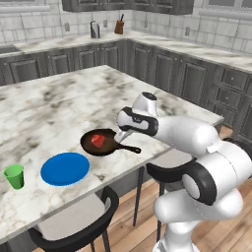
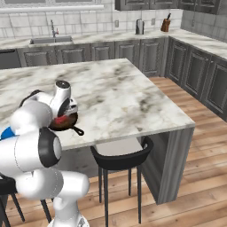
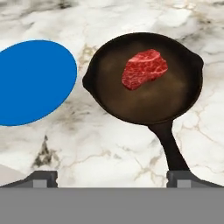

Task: Pick up the pan with the steak in it and place it on the dining table. Then place the steak on the plate.

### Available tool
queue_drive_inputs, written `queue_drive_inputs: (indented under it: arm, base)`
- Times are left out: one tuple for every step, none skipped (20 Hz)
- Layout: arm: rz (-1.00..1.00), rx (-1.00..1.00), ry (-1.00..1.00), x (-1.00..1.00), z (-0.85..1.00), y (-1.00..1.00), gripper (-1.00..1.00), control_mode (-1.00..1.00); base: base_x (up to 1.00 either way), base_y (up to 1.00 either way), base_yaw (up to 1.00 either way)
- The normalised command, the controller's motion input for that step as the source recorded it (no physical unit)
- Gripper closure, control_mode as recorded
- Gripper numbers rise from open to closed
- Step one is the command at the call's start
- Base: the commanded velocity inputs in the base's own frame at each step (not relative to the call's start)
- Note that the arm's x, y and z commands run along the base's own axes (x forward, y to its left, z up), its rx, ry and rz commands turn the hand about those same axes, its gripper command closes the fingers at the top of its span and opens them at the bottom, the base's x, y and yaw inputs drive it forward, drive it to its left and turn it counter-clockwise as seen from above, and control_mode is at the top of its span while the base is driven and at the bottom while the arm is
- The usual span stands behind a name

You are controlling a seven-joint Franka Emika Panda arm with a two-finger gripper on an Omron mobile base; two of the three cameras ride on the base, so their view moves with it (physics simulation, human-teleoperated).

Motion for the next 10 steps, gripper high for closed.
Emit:
queue_drive_inputs:
  arm:
    - [-0.17,0.01,0.0,0.24,0.11,0.57,-1.0,-1.0]
    - [-0.19,0.0,0.0,0.31,0.01,0.58,-1.0,-1.0]
    - [-0.21,0.0,0.0,0.39,0.0,0.61,-1.0,-1.0]
    - [-0.22,0.0,0.0,0.45,0.0,0.59,-1.0,-1.0]
    - [-0.23,0.0,0.0,0.45,0.0,0.56,-1.0,-1.0]
    - [-0.23,0.0,0.01,0.44,-0.04,0.52,-1.0,-1.0]
    - [-0.23,0.0,0.0,0.43,-0.05,0.5,-1.0,-1.0]
    - [-0.23,0.0,0.0,0.43,-0.07,0.48,-1.0,-1.0]
    - [-0.23,0.0,0.0,0.4,-0.07,0.45,-1.0,-1.0]
    - [-0.23,0.0,0.01,0.39,-0.06,0.38,-1.0,-1.0]
  base:
    - [0.0,0.0,0.0]
    - [0.0,0.0,0.0]
    - [0.0,0.0,0.0]
    - [0.0,0.0,0.0]
    - [0.0,0.0,0.0]
    - [0.0,0.0,0.0]
    - [0.0,0.0,0.0]
    - [0.0,0.0,0.0]
    - [0.0,0.0,0.0]
    - [0.0,0.0,0.0]
